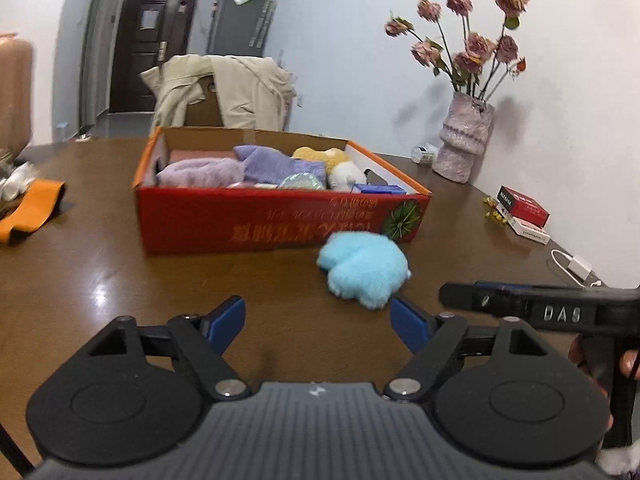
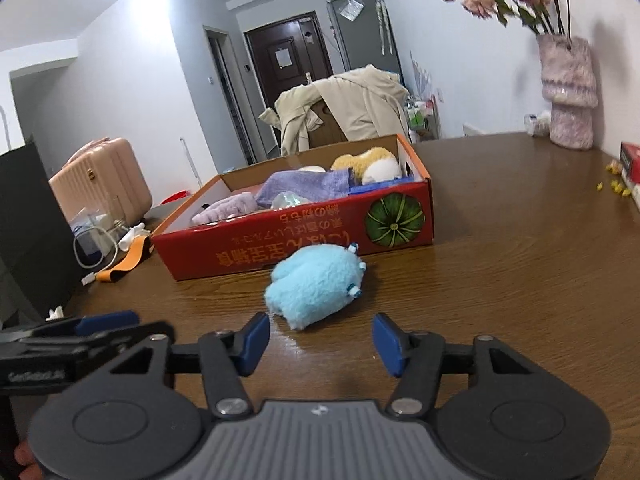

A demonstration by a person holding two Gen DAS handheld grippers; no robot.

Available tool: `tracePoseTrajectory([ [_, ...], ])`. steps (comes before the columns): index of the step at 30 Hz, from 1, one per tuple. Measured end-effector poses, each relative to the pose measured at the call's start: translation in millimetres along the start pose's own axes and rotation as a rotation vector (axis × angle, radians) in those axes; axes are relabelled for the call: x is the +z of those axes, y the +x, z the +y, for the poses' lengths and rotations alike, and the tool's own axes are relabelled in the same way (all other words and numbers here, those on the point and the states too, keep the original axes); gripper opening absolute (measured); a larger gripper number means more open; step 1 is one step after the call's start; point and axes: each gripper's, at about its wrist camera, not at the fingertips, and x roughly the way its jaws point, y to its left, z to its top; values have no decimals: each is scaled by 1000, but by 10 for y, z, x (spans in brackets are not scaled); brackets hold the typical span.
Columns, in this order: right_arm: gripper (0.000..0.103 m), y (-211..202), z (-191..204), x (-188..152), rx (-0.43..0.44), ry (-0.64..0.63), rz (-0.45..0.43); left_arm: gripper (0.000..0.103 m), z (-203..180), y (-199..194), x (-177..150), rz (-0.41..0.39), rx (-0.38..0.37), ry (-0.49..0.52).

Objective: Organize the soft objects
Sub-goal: 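Grasp the light-blue plush toy with both grippers, then carry the light-blue plush into the box and open both grippers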

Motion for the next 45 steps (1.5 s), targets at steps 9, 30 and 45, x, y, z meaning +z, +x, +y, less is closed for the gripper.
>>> tracePoseTrajectory([
  [9,53,727,-224,252,146,76,99,53,115,1099,479,93,-134,-110],
  [30,36,1019,-577,276,251,198,97,36,377,1366,323,163,-251,-298],
  [45,31,-318,40,-9,226,142,-58,33,-36,-147,-24,-61,-273,-288],
])
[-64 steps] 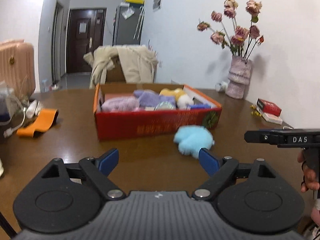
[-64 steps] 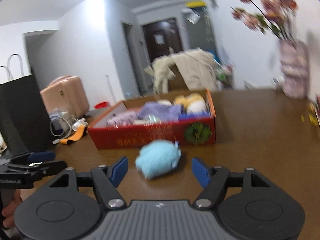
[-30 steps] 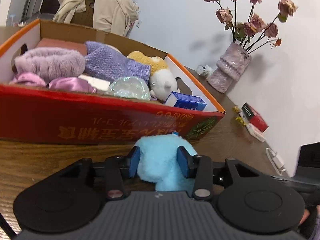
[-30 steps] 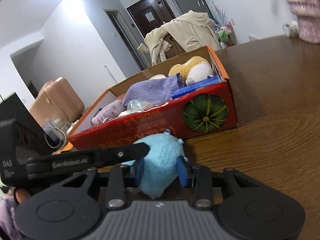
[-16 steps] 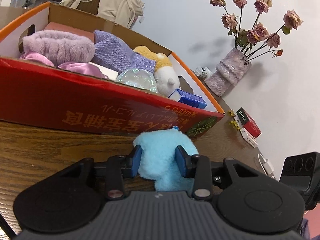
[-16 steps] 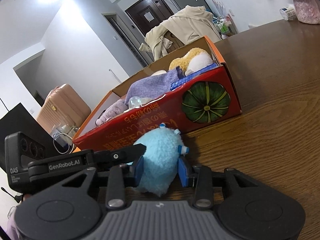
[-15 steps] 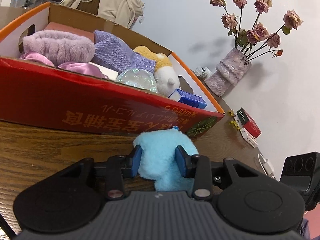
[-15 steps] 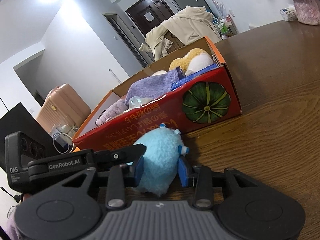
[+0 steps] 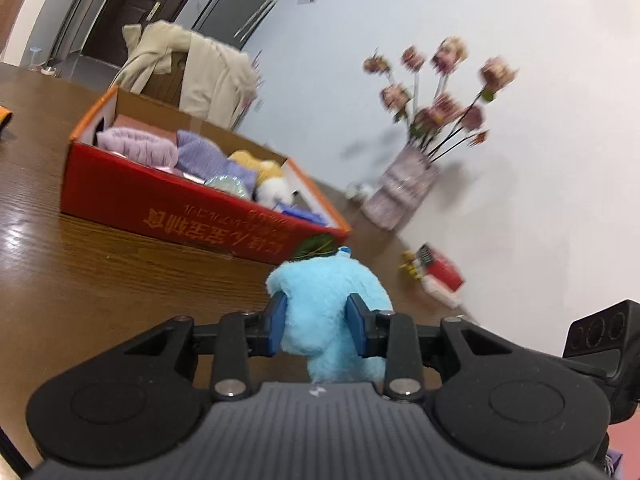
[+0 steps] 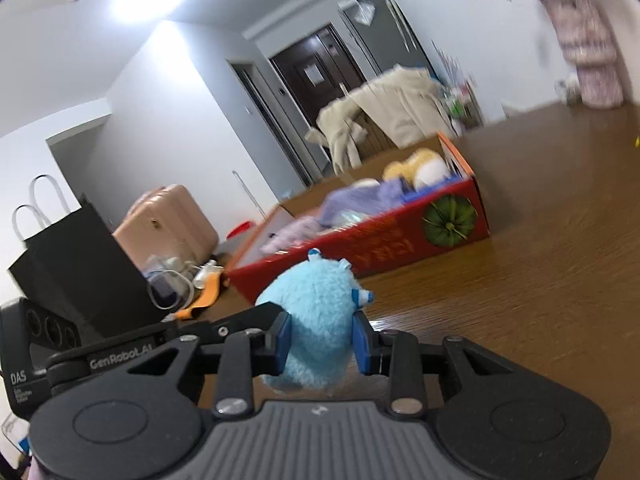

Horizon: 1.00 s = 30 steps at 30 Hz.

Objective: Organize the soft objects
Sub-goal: 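Carry the light-blue plush into the box and open both grippers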

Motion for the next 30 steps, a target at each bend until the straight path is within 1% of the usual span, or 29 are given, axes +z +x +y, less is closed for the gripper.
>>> tracePoseTrajectory([
  [4,31,-271,299,-58,-18,-64,-39,32,-68,-298,-39,-18,-26,1],
  [7,31,-365,419,-86,-17,-71,-59,33,-104,-446,-33,-28,-28,-1],
  [11,31,-399,498,-73,-13,-74,-68,33,-97,-495,17,-34,-33,-14],
  [15,31,-380,482,8,-16,-84,-73,33,-101,-391,102,-32,-33,-16],
  [17,31,-311,425,125,-16,-86,-72,33,-111,-273,226,-27,-27,-16],
  [19,31,-221,379,288,-14,-109,-79,33,-98,-99,425,-26,-35,-24],
  [21,30,-81,274,535,7,-124,-89,33,-75,103,642,-26,-35,-37],
  [24,30,261,30,979,41,-129,-90,32,-38,520,999,-26,-5,-42],
  [27,30,745,-241,1383,58,-133,-48,32,23,992,1303,-20,80,-55],
  [29,30,1079,-400,1589,66,-147,14,32,73,1293,1435,-3,159,-73],
  [30,31,1257,-513,1681,80,-127,49,32,97,1419,1485,6,195,-76],
])
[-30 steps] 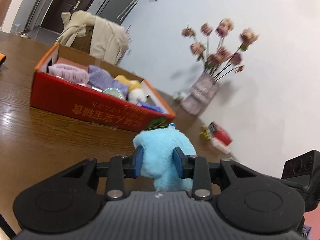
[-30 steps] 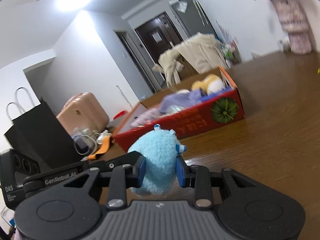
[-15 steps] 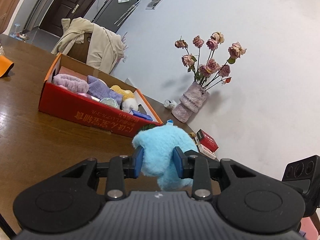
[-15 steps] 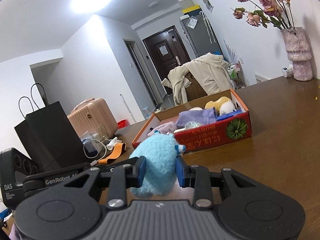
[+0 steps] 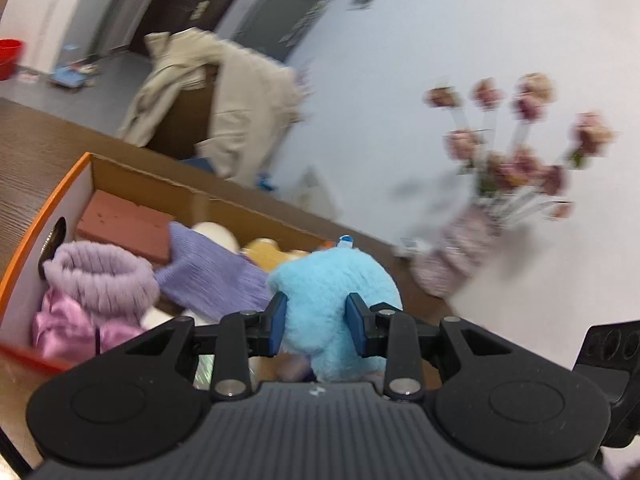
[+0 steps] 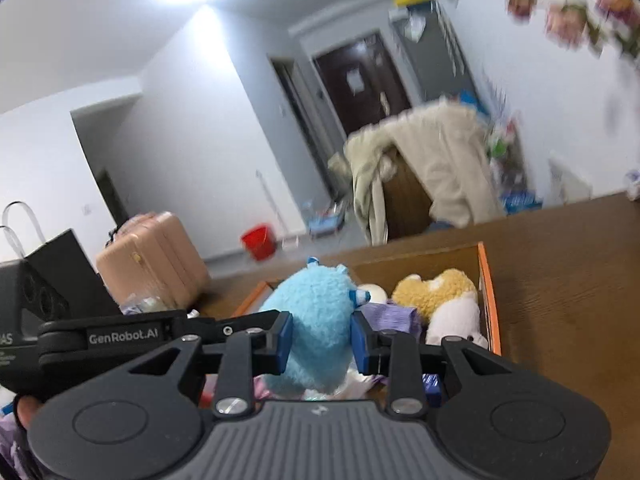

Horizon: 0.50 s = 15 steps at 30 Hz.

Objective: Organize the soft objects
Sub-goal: 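Carry the light-blue plush into the box and open both grippers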

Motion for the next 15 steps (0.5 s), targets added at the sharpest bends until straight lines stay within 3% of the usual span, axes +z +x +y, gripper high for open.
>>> tracePoseTrajectory([
  [3,35,415,-294,132,37,12,107,32,56,332,71,23,82,-6],
  [5,38,621,-417,154,7,-7,153,32,147,485,61,27,112,-36],
  [8,44,714,-502,97,-64,-49,92,32,265,579,-34,26,125,-49],
  [11,48,740,-595,61,-48,-16,66,32,249,616,-110,27,166,-18],
  [15,47,655,-564,119,-90,-77,30,32,228,588,-75,4,174,-37],
])
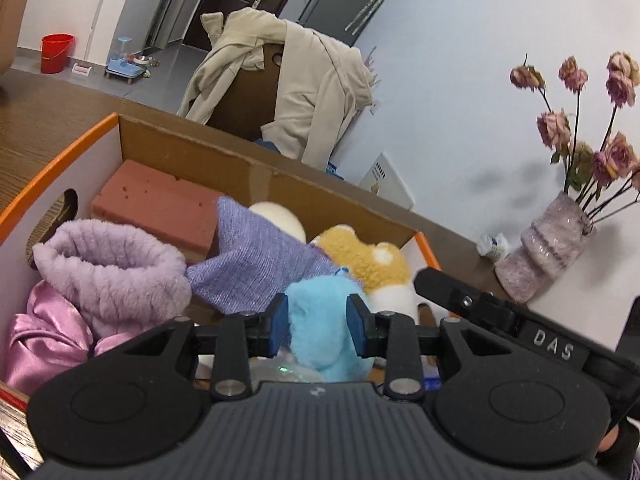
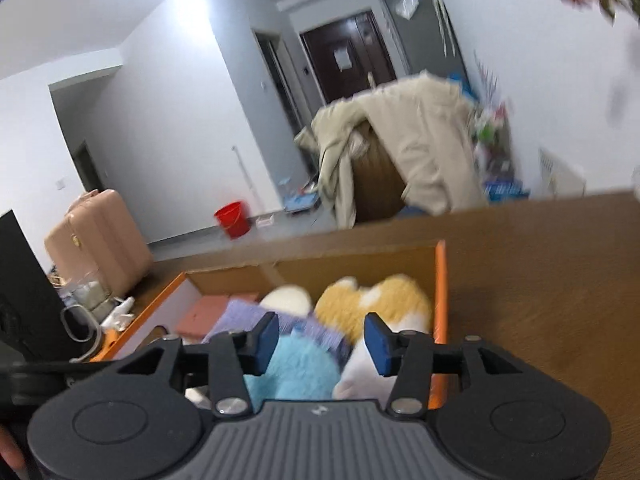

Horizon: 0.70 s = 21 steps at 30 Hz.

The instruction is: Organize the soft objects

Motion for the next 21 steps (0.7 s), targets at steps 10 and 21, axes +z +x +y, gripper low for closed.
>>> tracePoseTrajectory([
  [10,72,-621,322,49,-128,-144,-130,48,-200,-790,-65,-155,193,252],
  [21,83,-1375,977,-623,-260,-164,-220,71,184,-1644,-500,-299,218,360],
])
